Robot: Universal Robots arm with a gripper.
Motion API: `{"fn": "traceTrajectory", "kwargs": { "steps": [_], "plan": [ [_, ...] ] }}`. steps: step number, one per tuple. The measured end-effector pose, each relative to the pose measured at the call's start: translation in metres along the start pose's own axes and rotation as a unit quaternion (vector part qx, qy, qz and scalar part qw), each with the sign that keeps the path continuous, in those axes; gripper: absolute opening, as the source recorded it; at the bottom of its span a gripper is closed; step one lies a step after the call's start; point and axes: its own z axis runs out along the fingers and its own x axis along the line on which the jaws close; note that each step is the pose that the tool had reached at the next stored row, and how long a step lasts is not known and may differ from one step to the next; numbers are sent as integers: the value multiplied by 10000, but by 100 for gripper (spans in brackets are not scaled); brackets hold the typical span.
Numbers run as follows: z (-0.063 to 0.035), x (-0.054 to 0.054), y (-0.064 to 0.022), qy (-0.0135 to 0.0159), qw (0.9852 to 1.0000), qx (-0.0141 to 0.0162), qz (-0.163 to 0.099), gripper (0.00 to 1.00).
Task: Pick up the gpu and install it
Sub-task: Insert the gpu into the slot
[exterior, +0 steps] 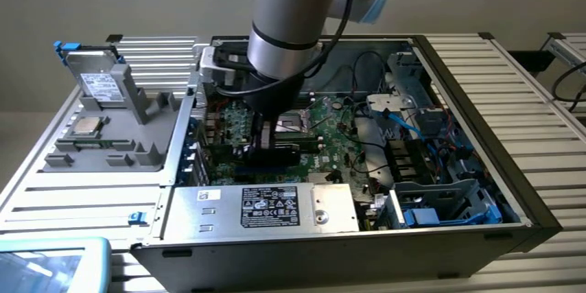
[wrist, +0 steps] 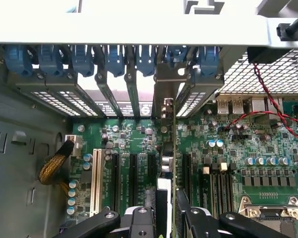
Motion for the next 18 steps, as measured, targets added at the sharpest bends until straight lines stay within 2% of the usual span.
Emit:
{"fn": "traceTrajectory", "kwargs": {
  "steps": [1,2,4,6,9,13,15,18],
  "plan": [
    [-1,0,-9,0,10000,-19,1,27],
    [-5,0,-24,0,10000,-54,3,27],
    [-14,3,-60,2,9999,-143,5,27],
    [-22,5,-96,1,9998,-219,5,27],
    [-27,4,-126,-1,9997,-256,6,27],
    [-35,4,-161,-10,9996,-269,4,27],
    [-37,4,-172,-29,9996,-278,0,27],
    [-40,3,-187,-69,9995,-316,-9,27]
  ]
}}
